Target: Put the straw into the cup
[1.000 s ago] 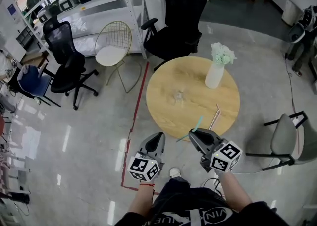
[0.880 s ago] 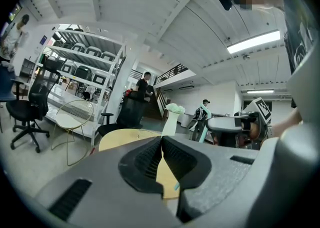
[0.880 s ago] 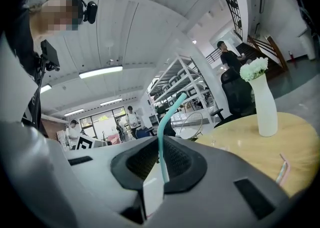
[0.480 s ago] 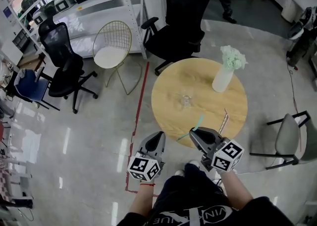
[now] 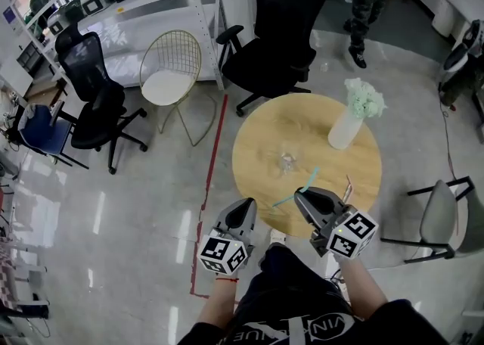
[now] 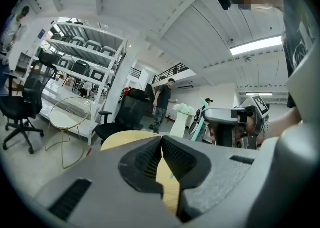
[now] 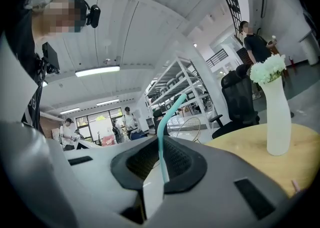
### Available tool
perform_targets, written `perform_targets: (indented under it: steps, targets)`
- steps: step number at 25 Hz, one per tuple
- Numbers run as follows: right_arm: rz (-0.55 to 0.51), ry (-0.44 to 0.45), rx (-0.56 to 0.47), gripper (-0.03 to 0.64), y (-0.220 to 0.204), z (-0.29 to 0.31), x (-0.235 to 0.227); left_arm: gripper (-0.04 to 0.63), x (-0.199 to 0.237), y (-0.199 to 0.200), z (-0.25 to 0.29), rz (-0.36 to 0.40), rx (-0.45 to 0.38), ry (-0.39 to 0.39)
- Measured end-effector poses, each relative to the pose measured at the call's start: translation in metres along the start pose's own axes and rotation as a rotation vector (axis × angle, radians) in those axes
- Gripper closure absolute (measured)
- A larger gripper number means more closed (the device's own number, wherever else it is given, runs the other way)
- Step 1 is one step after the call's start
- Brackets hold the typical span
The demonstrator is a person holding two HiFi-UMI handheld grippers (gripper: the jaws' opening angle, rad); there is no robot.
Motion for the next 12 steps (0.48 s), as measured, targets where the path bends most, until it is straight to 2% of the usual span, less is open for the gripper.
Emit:
perform_targets:
  steps: [12]
  targets:
    - [-0.017, -0.07, -0.092, 0.589, 0.051, 0.038, -0.071, 0.581, 0.032, 0.019, 0.087, 0.009, 0.034, -0.07]
Point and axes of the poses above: the fingertips, and each gripper's own axes: z forward along the fingers, x to its left, y out of its top, the point moved 5 cm from there along -z, backward along the fingers, and after that the axes turned 3 degrees about -x, right-handed, at the moved point
